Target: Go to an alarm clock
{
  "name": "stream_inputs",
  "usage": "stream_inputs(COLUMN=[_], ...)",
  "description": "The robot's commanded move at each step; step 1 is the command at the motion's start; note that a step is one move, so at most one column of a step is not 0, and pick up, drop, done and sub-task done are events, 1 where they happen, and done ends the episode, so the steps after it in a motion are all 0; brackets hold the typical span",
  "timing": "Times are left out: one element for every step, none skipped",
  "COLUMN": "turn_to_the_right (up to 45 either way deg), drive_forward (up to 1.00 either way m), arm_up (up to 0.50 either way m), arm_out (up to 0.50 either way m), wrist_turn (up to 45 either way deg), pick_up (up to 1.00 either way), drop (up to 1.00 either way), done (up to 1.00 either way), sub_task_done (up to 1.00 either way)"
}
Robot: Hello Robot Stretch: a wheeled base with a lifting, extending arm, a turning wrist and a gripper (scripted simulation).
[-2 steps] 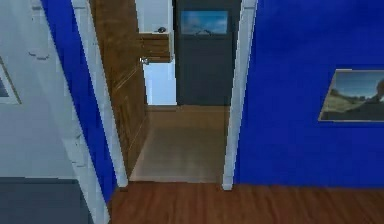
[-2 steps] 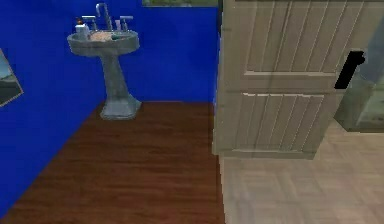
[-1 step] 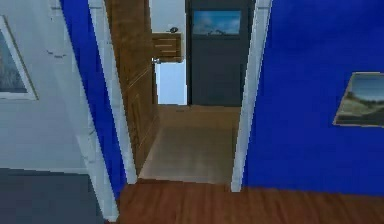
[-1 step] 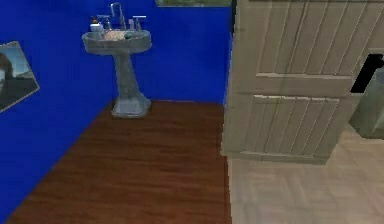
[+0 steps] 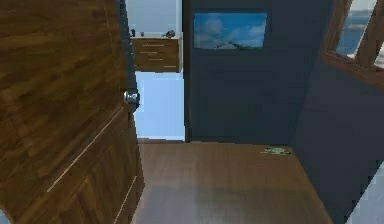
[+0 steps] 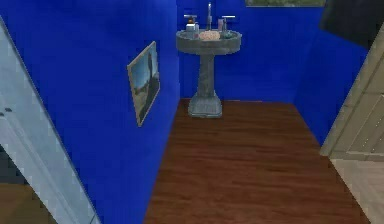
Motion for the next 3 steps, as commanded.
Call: stream_inputs(turn_to_the_right=[-9.0, 0.0, 12.0], drive_forward=[0.00, 0.20, 0.00], arm_up=[0.00, 0.00, 0.00], arm_out=[0.00, 0.00, 0.00], wrist_turn=[0.0, 0.0, 0.0], pick_up=[0.00, 0.00, 0.00], drop=[0.00, 0.00, 0.00], done=[0.00, 0.00, 0.00], sub_task_done=[0.00, 0.00, 0.00])
